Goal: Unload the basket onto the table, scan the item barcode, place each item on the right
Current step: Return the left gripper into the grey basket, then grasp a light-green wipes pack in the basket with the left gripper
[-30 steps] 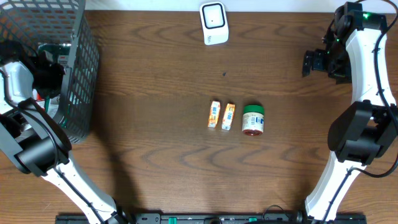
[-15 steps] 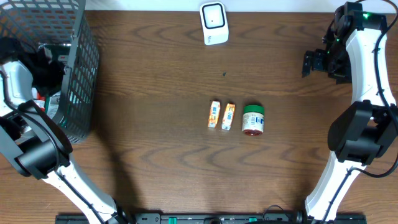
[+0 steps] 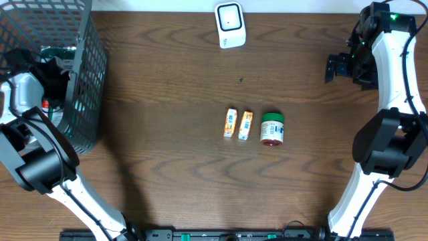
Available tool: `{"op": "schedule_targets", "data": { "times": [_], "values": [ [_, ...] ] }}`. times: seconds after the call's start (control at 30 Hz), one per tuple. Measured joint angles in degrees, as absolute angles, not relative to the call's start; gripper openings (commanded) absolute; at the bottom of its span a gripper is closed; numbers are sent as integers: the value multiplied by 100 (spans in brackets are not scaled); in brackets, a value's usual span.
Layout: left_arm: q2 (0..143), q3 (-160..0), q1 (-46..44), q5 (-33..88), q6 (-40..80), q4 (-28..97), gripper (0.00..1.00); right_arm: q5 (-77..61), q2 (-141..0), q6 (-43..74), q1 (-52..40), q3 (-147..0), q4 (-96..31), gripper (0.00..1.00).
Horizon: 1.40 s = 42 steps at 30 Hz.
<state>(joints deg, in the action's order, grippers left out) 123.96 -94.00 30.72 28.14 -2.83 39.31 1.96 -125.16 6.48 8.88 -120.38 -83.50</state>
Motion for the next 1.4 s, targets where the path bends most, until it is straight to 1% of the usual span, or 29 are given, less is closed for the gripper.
{"op": "schedule_targets", "data": {
  "times": [0.13, 0.17, 0.2, 0.23, 0.27, 0.3, 0.6, 0.77, 0.97, 1.23, 1.4],
  "values": [
    [12398, -9367, 3063, 3291, -283, 3863, 52, 196, -12516, 648, 888, -12038, -8350, 99],
    [12398, -9356, 3063, 3389, -283, 3863, 47, 196, -12516, 646, 888, -12038, -8350, 99],
    [12398, -9351, 3063, 3430, -283, 3863, 40, 196, -12516, 646, 888, -12038, -8350, 99],
    [12398, -9341, 3059, 3542, -266, 3868, 30, 196, -12516, 646, 888, -12038, -8350, 99],
    [12398, -9338, 3059, 3583, -272, 3857, 9, 196, -12516, 646, 888, -12040, -8350, 99],
    [12398, -9338, 3063, 3612, -305, 3844, 7, 196, -12516, 646, 888, -12038, -8350, 99],
    [12398, -9349, 3242, 4018, -148, 3830, 7, 196, -12516, 648, 888, -12038, -8350, 99],
    [12396, -9520, 3590, 4770, 19, 3785, 7, 196, -12516, 646, 888, -12038, -8350, 99],
    [12350, -9588, 3745, 5258, 86, 3791, 7, 196, -12516, 646, 888, -12038, -8350, 99],
    [12079, -9664, 3769, 5349, 456, 3546, 7, 196, -12516, 648, 888, -12038, -8350, 99],
    [11240, -9959, 3848, 4807, 637, 3459, 7, 196, -12516, 646, 888, -12038, -8350, 99]
  ]
}}
